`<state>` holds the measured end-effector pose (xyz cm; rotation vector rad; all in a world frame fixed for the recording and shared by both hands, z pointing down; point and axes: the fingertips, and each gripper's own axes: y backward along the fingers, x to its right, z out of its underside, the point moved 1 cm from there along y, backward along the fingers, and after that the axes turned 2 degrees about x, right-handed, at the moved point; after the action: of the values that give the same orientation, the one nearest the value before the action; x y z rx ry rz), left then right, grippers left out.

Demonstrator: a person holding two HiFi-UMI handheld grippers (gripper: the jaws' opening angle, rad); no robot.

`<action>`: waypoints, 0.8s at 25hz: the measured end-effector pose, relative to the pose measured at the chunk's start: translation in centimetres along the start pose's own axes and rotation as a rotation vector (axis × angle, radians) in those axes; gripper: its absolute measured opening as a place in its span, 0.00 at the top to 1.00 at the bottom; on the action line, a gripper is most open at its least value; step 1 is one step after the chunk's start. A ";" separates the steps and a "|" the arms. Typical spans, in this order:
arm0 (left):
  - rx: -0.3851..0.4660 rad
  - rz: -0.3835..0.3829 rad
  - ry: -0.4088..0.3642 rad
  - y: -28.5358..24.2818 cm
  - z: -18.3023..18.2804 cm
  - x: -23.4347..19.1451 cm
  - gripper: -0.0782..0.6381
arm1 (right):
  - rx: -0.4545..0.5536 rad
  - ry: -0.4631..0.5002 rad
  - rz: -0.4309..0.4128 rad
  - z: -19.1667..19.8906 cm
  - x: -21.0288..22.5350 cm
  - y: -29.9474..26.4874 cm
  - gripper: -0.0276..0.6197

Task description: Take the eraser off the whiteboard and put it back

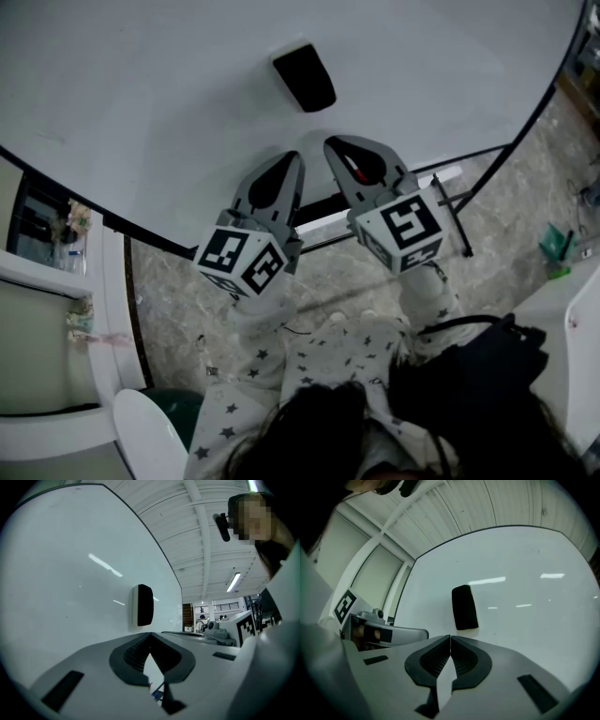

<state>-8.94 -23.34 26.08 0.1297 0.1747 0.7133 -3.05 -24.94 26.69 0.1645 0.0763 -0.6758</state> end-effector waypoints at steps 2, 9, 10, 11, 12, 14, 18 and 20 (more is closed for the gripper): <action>-0.011 0.002 -0.002 0.0 0.6 0.7 0.89 | -0.018 -0.021 -0.027 0.5 -0.1 0.5 0.95; -0.037 0.006 -0.007 -0.2 2.5 3.4 0.89 | -0.042 -0.117 -0.113 1.7 0.2 2.7 0.95; -0.041 0.004 -0.006 -0.4 2.9 4.2 0.89 | -0.043 -0.137 -0.127 1.8 0.6 3.4 0.95; -0.044 0.000 -0.003 -0.8 3.2 5.0 0.89 | -0.043 -0.154 -0.139 1.9 1.1 4.2 0.95; -0.046 -0.006 0.002 -1.1 3.4 5.8 0.89 | -0.046 -0.166 -0.146 1.9 1.6 4.9 0.95; -0.045 -0.014 0.012 -1.5 3.8 6.6 0.89 | -0.055 -0.172 -0.155 2.1 2.2 5.7 0.95; -0.055 -0.023 0.017 -0.7 4.5 5.8 0.89 | -0.073 -0.176 -0.169 2.8 1.2 5.1 0.95; -0.056 -0.028 0.023 -0.3 4.7 5.4 0.89 | -0.082 -0.173 -0.175 3.2 0.7 4.8 0.95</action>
<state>-3.81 -20.32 29.99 0.0656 0.1786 0.6918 0.53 -22.27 30.36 0.0199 -0.0481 -0.8576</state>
